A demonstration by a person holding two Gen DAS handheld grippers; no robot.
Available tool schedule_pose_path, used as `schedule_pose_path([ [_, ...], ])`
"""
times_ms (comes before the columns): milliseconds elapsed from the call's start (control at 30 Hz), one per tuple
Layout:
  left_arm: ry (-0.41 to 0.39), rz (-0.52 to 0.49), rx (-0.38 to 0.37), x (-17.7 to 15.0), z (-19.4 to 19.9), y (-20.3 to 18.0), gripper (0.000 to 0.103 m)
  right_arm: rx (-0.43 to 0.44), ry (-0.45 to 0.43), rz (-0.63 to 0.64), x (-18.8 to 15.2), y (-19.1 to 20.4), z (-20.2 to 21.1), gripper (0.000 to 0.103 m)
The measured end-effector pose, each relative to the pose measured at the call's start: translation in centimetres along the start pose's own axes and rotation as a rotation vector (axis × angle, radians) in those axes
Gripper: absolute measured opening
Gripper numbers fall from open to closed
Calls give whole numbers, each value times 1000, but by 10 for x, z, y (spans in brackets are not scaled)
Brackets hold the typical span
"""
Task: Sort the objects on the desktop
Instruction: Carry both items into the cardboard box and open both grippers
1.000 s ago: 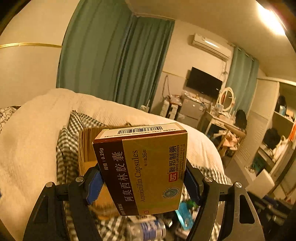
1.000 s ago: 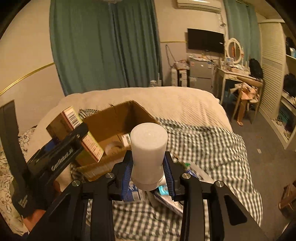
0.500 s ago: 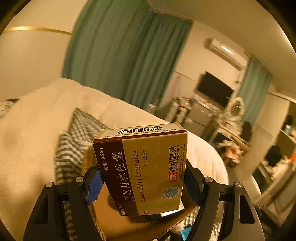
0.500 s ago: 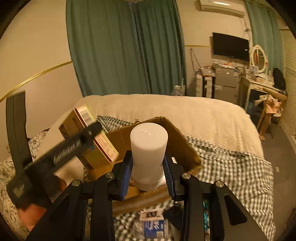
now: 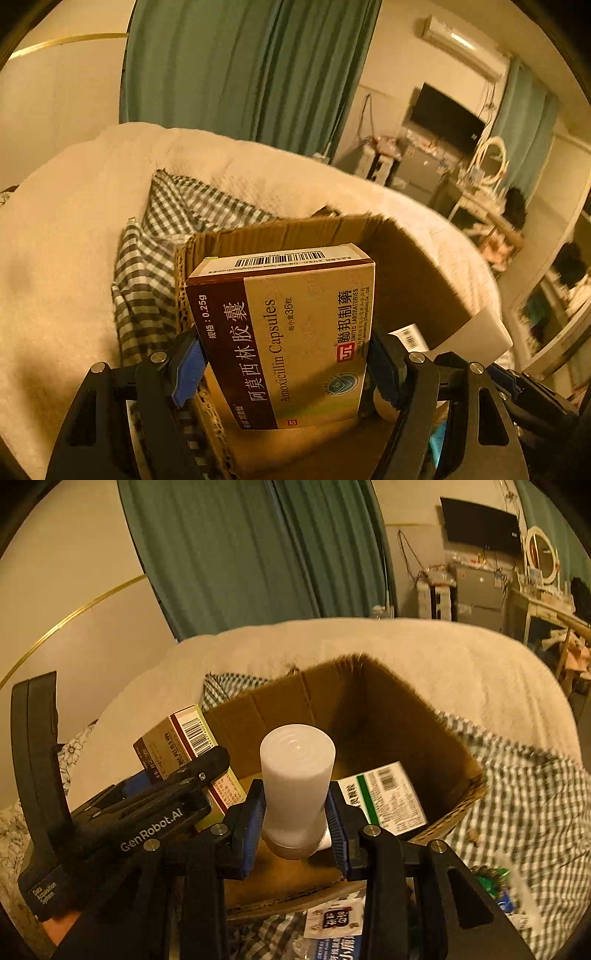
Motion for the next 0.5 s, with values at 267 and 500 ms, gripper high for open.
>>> schedule_pose_path([
  [267, 23, 24, 5, -2, -10, 10, 77, 13, 4, -27, -8, -1, -4, 33],
  [500, 26, 55, -18, -1, -7, 11, 92, 17, -67, -101, -2, -13, 17, 60],
])
Point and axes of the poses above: each gripper's, at about its wrist camera, not at the fingertips, and z roughly against the way its jaws point, y to its left, x to its top, the point moved 1 cm from there along -z, roughly the way its jaws point, and after that the axes turned 4 degrees about -z, right-handed, at the moved point
